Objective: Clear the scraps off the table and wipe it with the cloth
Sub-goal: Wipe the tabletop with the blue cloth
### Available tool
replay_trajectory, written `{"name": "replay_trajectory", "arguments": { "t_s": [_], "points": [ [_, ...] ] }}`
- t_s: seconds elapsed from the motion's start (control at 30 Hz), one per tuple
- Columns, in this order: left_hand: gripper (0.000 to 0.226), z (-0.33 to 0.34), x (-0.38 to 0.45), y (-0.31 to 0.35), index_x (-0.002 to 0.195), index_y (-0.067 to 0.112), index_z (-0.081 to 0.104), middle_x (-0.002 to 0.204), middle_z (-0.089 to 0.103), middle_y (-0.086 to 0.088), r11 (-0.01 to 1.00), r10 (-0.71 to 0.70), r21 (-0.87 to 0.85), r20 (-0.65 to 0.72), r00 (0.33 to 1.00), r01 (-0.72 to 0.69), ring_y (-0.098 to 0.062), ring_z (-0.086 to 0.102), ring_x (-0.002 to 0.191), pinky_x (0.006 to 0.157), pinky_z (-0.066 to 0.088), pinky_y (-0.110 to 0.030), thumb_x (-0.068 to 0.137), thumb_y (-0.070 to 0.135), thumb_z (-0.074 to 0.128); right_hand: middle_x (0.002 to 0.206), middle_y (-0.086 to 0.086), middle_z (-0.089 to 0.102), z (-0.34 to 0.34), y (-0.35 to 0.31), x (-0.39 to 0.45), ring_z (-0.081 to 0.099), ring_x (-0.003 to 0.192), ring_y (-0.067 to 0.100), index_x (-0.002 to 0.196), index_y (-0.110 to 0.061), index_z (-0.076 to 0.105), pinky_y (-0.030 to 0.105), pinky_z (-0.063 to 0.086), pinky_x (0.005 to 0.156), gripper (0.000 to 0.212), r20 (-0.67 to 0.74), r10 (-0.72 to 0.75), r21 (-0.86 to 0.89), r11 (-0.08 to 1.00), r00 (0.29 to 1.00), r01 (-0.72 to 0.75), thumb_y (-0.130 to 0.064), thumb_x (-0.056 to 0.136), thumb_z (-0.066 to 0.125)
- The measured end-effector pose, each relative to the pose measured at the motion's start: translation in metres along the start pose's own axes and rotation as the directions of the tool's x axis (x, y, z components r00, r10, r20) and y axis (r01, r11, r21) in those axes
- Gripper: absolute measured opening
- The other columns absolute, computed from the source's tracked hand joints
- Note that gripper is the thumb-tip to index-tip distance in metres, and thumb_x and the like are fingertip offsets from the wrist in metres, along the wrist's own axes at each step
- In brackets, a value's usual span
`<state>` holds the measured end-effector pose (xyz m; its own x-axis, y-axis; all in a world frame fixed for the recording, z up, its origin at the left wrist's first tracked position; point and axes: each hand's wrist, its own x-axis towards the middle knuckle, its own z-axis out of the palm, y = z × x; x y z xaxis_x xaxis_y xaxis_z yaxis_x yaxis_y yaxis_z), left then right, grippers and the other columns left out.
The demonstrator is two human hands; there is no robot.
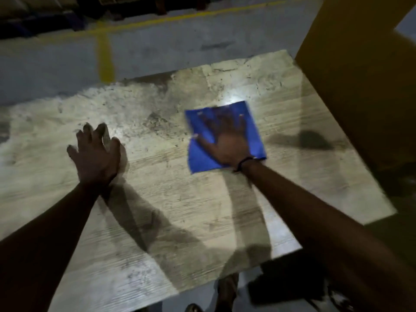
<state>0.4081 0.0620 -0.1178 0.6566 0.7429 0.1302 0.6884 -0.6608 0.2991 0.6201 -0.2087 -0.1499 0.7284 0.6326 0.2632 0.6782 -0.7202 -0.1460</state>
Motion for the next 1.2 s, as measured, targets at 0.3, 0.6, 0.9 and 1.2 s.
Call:
{"name": "replay_trajectory", "arguments": {
  "t_s": [0.3, 0.6, 0.9, 1.2],
  "points": [
    [0.065, 0.007, 0.003, -0.011, 0.155, 0.021, 0.043, 0.165, 0.035, -0.015, 1.0, -0.009, -0.018, -0.045, 0.999, 0.009, -0.037, 0.03, 0.154, 0.118, 0.025, -0.064, 0.1, 0.054, 0.035, 0.172, 0.016, 0.02, -0.023, 0.121, 0.058, 0.012, 0.158, 0.044, 0.164, -0.032, 0.026, 0.072, 0.007, 0.122, 0.076, 0.073, 0.673, -0.056, 0.74, 0.736, -0.671, -0.068, 0.098, 0.028],
    [0.061, 0.008, 0.003, -0.012, 0.155, 0.026, 0.045, 0.167, 0.035, -0.01, 0.998, -0.017, -0.064, -0.077, 0.997, 0.012, -0.032, 0.027, 0.157, 0.121, 0.021, -0.062, 0.1, 0.051, 0.044, 0.174, 0.007, 0.016, 0.024, -0.109, 0.143, 0.008, 0.16, 0.037, 0.164, -0.039, 0.024, 0.064, 0.0, 0.124, 0.068, 0.264, -0.023, 0.086, 0.996, 0.964, 0.0, -0.064, 0.102, 0.035],
    [0.064, 0.003, 0.003, -0.008, 0.156, 0.025, 0.046, 0.169, 0.033, -0.01, 0.996, -0.059, -0.069, -0.054, 0.997, 0.055, -0.031, 0.027, 0.157, 0.122, 0.019, -0.06, 0.097, 0.05, 0.043, 0.171, 0.006, 0.025, 0.018, 0.01, 0.17, 0.019, 0.158, 0.038, 0.162, -0.039, 0.03, 0.068, 0.008, 0.122, 0.078, 0.219, 0.315, -0.025, 0.948, 0.924, -0.317, -0.075, 0.093, 0.021],
    [0.063, 0.008, 0.007, -0.011, 0.158, 0.027, 0.042, 0.171, 0.028, -0.008, 0.996, -0.065, -0.067, -0.049, 0.997, 0.062, -0.03, 0.021, 0.16, 0.124, 0.017, -0.061, 0.099, 0.049, 0.044, 0.172, 0.012, 0.019, 0.019, 0.003, 0.193, 0.012, 0.158, 0.042, 0.164, -0.03, 0.026, 0.071, 0.005, 0.122, 0.077, 0.214, 0.492, -0.05, 0.868, 0.844, -0.494, -0.072, 0.099, 0.027]
  ]
}}
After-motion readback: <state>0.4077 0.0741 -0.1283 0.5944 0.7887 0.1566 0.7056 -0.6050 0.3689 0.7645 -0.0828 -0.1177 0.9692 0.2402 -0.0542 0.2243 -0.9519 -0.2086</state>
